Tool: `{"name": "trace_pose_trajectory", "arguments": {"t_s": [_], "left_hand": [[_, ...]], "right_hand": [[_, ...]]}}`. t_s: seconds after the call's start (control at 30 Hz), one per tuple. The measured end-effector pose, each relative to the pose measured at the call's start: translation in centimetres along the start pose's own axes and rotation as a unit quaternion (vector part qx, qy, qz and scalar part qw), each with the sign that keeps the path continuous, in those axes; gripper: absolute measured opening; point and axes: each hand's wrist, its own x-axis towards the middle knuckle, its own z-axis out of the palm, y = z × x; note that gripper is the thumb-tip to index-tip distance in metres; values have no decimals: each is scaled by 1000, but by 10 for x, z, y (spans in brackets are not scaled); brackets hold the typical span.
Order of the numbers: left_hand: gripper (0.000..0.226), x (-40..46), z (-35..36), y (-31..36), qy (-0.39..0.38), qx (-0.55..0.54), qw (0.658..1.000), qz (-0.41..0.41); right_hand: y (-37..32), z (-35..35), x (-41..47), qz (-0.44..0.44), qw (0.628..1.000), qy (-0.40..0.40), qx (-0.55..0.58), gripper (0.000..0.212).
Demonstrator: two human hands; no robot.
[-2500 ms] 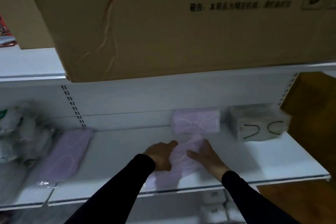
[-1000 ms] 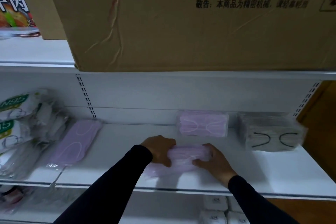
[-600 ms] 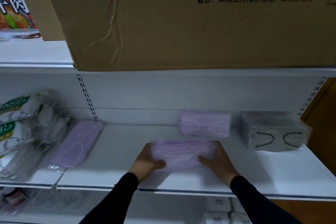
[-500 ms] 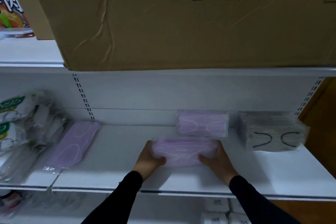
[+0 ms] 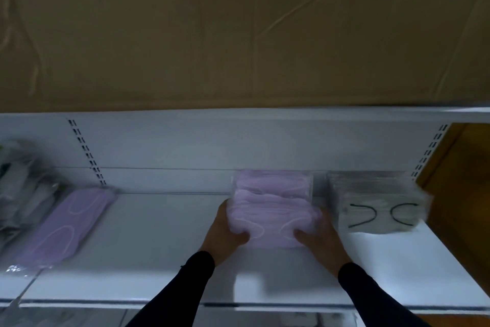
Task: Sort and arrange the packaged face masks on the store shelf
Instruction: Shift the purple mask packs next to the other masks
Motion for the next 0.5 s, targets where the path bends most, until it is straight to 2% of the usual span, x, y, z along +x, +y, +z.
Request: {"name": "trace_pose_trajectory", "arguments": {"t_s": [0.23, 0.33, 0.5], "left_hand": [[96, 11, 12, -2, 57, 30, 997, 42], [96, 17, 20, -3, 92, 39, 994, 36], [98, 23, 30, 11, 109, 96, 989, 25]], "right_hand": [[-7, -3, 7, -31, 999, -7, 20, 73], [-12, -2, 15, -62, 998, 10, 11, 73], [-16, 6, 29, -56, 997, 41, 42, 71]]}}
